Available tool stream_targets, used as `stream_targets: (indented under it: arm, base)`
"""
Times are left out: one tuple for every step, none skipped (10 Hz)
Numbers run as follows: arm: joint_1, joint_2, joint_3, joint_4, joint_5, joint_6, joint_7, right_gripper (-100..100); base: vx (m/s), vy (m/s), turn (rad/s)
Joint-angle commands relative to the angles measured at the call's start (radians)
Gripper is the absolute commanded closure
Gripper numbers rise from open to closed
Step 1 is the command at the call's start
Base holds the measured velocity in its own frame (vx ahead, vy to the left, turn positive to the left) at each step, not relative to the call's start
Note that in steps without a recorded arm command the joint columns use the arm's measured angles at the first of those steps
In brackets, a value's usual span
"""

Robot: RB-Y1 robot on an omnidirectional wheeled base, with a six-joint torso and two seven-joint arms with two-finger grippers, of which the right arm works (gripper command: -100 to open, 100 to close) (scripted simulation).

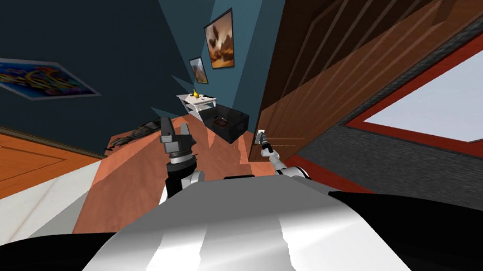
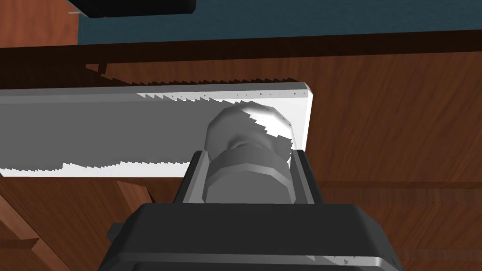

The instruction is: Push the door open

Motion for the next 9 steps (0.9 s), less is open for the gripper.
stream_targets:
  arm:
    - [-0.001,-0.005,-0.024,0.003,-0.005,-0.002,0.011,100]
    - [-0.001,-0.009,-0.035,0.006,-0.008,-0.003,0.014,100]
    - [-0.001,-0.012,-0.045,0.009,-0.010,-0.004,0.017,100]
    - [-0.001,-0.014,-0.052,0.011,-0.012,-0.004,0.020,100]
    - [-0.001,-0.016,-0.059,0.013,-0.014,-0.005,0.022,100]
    - [0.000,-0.014,-0.053,0.015,-0.013,-0.001,0.019,100]
    - [-0.001,-0.022,-0.072,0.019,-0.018,-0.004,0.024,100]
    - [0.000,-0.023,-0.076,0.020,-0.019,-0.005,0.026,100]
    - [0.001,-0.028,-0.090,0.024,-0.023,-0.007,0.030,100]
  base:
    - [0.208,0.138,-0.092]
    - [0.214,0.120,-0.074]
    - [0.177,0.087,-0.048]
    - [0.158,0.081,-0.038]
    - [0.185,0.084,-0.042]
    - [0.090,0.033,-0.023]
    - [0.136,0.063,-0.052]
    - [0.186,0.088,-0.074]
    - [0.194,0.087,-0.046]
